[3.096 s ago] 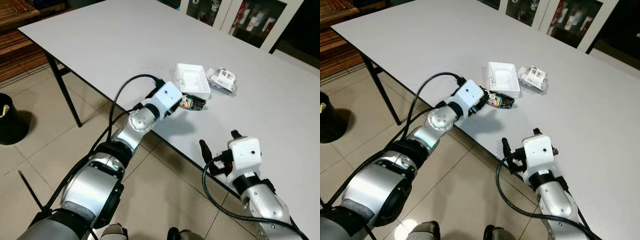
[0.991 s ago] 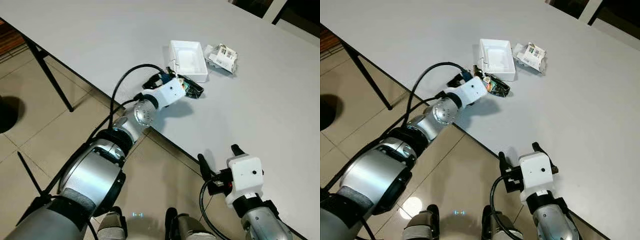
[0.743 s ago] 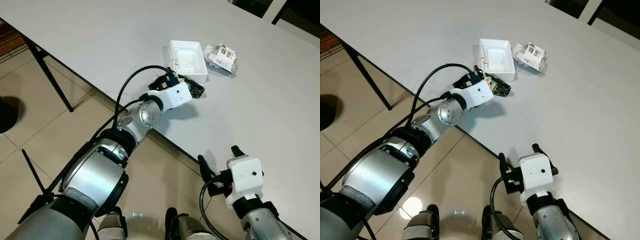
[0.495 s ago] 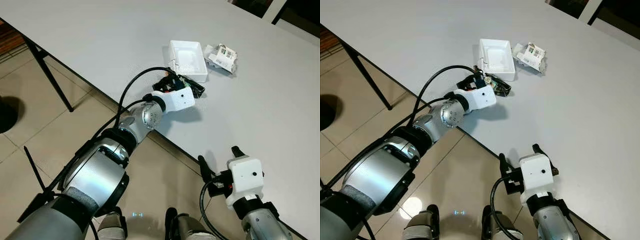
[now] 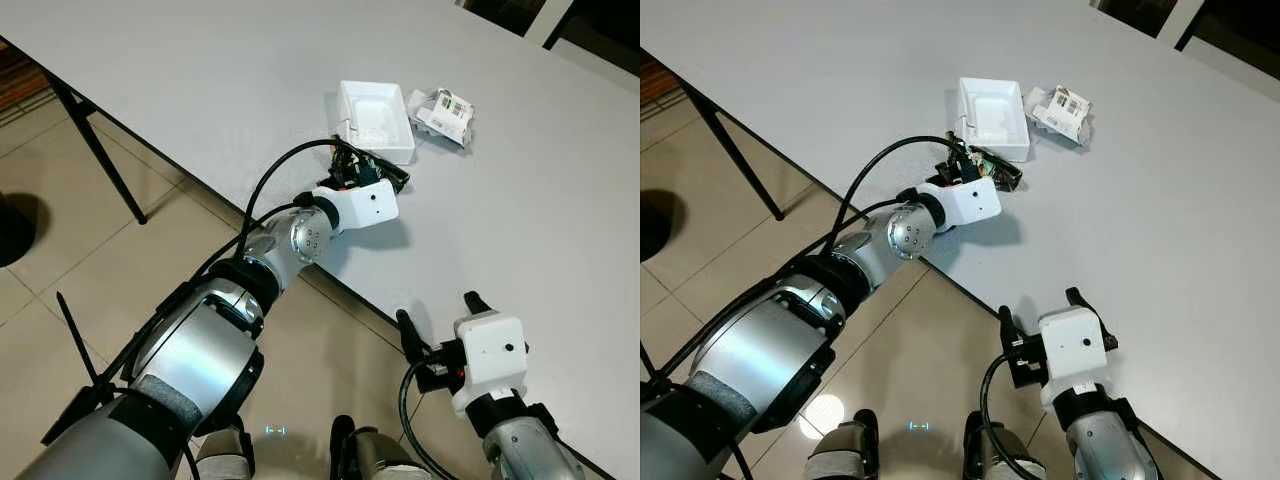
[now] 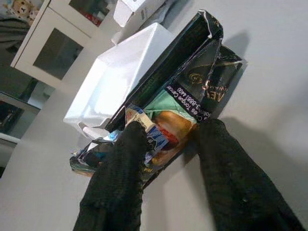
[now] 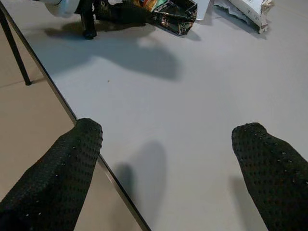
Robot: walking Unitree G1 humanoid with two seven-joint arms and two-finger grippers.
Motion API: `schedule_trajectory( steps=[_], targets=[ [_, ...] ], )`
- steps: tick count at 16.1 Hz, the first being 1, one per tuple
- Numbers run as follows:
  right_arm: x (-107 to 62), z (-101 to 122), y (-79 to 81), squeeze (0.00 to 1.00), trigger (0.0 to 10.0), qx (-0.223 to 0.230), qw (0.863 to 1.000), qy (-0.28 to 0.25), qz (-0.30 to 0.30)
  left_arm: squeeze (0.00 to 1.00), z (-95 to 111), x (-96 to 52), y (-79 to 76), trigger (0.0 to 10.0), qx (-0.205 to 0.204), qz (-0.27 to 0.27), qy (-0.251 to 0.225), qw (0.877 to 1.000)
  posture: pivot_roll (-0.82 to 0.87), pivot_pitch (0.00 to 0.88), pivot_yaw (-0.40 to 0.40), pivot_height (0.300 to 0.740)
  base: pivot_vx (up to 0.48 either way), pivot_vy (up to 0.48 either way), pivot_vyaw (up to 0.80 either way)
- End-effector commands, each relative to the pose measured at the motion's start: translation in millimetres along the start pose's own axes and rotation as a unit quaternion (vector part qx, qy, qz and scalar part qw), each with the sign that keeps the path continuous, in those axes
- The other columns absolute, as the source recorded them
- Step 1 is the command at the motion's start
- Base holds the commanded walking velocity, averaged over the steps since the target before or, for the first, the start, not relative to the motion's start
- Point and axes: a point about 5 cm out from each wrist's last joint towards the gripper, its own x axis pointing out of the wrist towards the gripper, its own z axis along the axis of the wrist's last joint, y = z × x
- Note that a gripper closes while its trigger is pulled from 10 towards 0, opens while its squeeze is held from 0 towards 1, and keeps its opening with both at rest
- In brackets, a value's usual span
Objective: Picking trash to rubbish bin
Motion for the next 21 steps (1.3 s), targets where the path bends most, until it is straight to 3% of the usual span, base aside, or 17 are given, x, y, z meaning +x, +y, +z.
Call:
schedule_trajectory(
  steps=[1,2,3,5,7,11,13,14,15,19,21],
  targets=[
    [-2.2,-2,-0.7,1.0,10.0,-0.003,1.0,0.008,-0.005,0.0,-3,-1.4,-12.0,0.0,-0.003,-0.021,0.009,1.0,-0.07,0.281,-0.106,0.74,0.0,0.0,0.0],
    [-1.7,-3,-0.6,1.0,10.0,-0.003,1.0,0.008,-0.006,0.0,-3,-1.1,-7.6,8.8,-0.017,-0.001,0.011,1.0,-0.07,0.278,-0.103,0.74,0.0,0.0,0.0],
    [-1.0,-2,-1.5,1.0,10.0,-0.006,1.0,0.004,-0.009,0.0,-2,-0.7,-1.7,10.0,-0.059,0.02,0.008,0.998,-0.07,0.274,-0.103,0.74,0.0,0.0,0.0],
    [1.6,6,-9.9,1.0,10.0,-0.006,0.999,-0.024,-0.036,0.0,0,-1.6,11.6,10.0,-0.121,0.067,-0.016,0.99,-0.06,0.268,-0.101,0.74,0.0,0.0,0.0],
    [6.1,11,-16.8,1.0,10.0,-0.013,0.998,-0.038,-0.051,0.0,-6,-5.3,16.5,10.0,-0.155,0.087,-0.019,0.984,-0.04,0.255,-0.098,0.74,0.0,0.0,0.0],
    [16.6,20,-22.9,1.0,10.0,-0.021,0.996,-0.065,-0.06,0.0,-20,-13.7,11.9,10.0,-0.206,0.09,-0.024,0.974,-0.01,0.231,-0.094,0.74,0.0,0.0,0.0],
    [24.3,23,-28.7,1.0,10.0,-0.025,0.994,-0.077,-0.068,1.0,-31,-23.3,8.7,10.0,-0.255,0.112,-0.034,0.96,0.02,0.202,-0.088,0.74,0.0,0.0,0.0],
    [29.0,24,-31.9,1.0,10.0,-0.024,0.993,-0.085,-0.073,1.0,-36,-30.1,8.1,10.0,-0.28,0.138,-0.047,0.949,0.04,0.189,-0.086,0.74,0.0,0.0,0.0],
    [30.6,25,-32.6,1.0,10.0,-0.024,0.993,-0.086,-0.075,1.0,-36,-31.3,7.6,10.0,-0.282,0.143,-0.049,0.947,0.05,0.178,-0.085,0.74,0.0,0.0,0.0],
    [42.6,37,-40.3,1.0,10.0,-0.01,0.987,-0.127,-0.098,1.0,-24,-51.8,-3.0,10.0,-0.321,0.194,-0.115,0.92,0.1,0.135,-0.076,0.74,0.0,0.0,0.0],
    [46.6,37,-41.3,1.0,10.0,-0.006,0.986,-0.13,-0.101,1.0,-22,-56.2,-1.8,10.0,-0.326,0.206,-0.125,0.914,0.12,0.119,-0.074,0.74,0.0,0.0,0.0]
  ],
)
